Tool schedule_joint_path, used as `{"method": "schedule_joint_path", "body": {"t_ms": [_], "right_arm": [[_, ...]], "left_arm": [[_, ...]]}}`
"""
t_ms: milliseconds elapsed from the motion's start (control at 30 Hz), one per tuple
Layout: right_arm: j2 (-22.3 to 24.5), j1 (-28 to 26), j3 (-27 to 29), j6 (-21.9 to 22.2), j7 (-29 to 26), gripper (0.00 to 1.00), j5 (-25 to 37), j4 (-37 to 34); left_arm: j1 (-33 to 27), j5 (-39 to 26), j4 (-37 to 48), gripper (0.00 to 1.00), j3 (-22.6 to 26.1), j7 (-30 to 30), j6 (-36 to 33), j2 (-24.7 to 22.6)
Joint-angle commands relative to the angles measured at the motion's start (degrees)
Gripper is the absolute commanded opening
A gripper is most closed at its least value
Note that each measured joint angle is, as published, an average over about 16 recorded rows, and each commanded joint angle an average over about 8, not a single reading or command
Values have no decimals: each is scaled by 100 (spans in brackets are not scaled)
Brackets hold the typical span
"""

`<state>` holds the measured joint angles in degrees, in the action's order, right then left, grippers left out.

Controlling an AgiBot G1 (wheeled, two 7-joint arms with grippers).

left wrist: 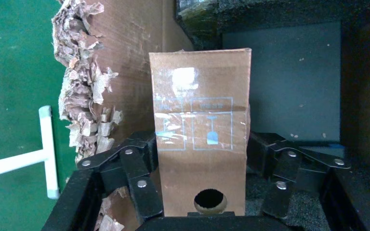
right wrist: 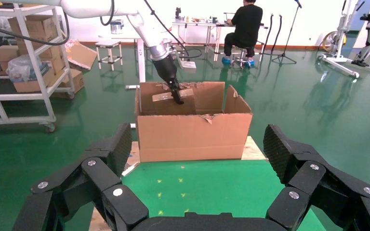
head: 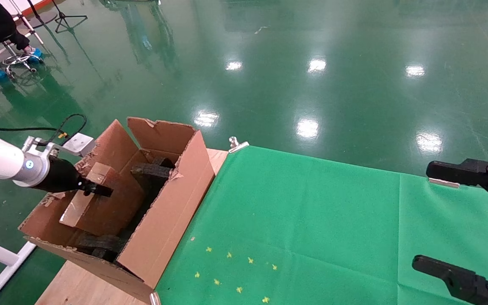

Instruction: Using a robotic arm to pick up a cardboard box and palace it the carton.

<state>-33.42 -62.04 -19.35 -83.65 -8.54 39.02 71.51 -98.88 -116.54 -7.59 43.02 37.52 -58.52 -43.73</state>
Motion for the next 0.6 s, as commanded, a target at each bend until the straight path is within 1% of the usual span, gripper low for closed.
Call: {"method": "schedule_joint_path", "body": {"t_ms": [33,400,600], "right_arm": [[0,0,0,0,0,100,0,0],[0,0,0,0,0,100,0,0],[0,0,0,0,0,100,0,0]], "left_arm": [[0,1,-15,100,0,1,-6,6],[-11,-10,-50,100,1,-3,-73,30],[-171,133,-350,100,-91,-211,-183,120]]}}
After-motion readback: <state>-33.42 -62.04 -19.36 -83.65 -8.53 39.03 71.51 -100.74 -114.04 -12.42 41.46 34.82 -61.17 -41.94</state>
